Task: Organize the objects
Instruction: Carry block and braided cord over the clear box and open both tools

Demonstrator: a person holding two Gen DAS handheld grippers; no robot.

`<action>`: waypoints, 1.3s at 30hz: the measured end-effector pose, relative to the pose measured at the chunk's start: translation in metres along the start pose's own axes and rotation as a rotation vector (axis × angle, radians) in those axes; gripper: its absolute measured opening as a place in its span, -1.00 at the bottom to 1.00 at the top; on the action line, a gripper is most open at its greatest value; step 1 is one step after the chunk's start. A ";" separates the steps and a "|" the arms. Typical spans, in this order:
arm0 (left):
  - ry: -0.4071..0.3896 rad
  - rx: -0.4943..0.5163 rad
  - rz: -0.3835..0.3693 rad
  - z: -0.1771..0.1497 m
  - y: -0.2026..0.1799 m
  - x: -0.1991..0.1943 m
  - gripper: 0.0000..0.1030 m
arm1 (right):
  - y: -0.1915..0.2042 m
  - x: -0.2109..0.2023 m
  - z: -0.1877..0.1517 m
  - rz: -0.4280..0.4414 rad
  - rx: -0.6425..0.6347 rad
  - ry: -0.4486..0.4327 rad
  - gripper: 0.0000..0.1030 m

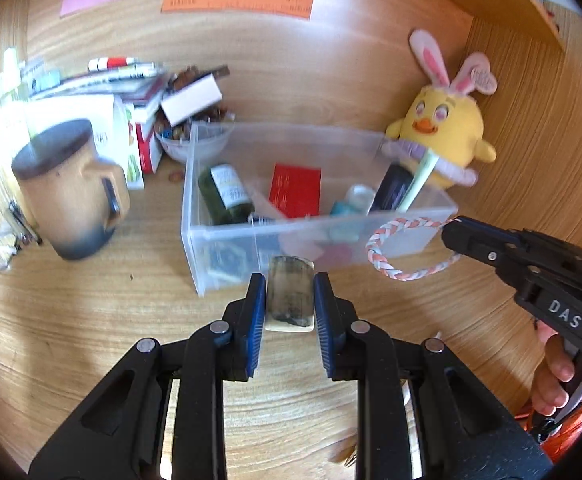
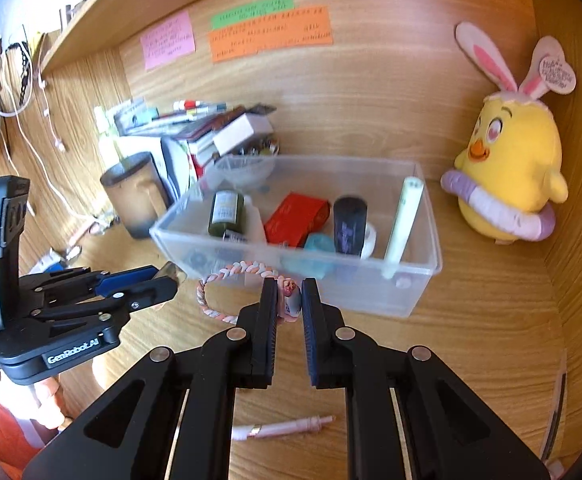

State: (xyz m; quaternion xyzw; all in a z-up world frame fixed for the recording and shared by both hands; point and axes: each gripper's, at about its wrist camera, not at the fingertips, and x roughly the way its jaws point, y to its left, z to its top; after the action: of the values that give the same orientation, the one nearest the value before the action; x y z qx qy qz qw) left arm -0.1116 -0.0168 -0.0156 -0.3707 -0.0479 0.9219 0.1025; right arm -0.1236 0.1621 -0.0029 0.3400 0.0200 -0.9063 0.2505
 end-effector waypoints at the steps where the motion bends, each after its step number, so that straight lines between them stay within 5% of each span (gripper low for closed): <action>1: -0.009 0.002 -0.001 0.003 0.000 -0.002 -0.54 | 0.000 -0.001 0.003 -0.002 -0.001 -0.008 -0.79; 15: -0.066 0.013 -0.003 0.040 0.004 0.001 -0.54 | 0.004 0.020 0.040 -0.031 -0.018 -0.055 -0.79; 39: 0.011 -0.033 0.007 0.049 0.023 0.048 -0.54 | 0.015 0.099 0.046 -0.053 -0.046 0.067 -0.79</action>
State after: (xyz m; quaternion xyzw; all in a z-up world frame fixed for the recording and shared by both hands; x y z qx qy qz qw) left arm -0.1835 -0.0293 -0.0164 -0.3775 -0.0613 0.9193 0.0931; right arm -0.2081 0.0956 -0.0276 0.3637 0.0583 -0.9000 0.2332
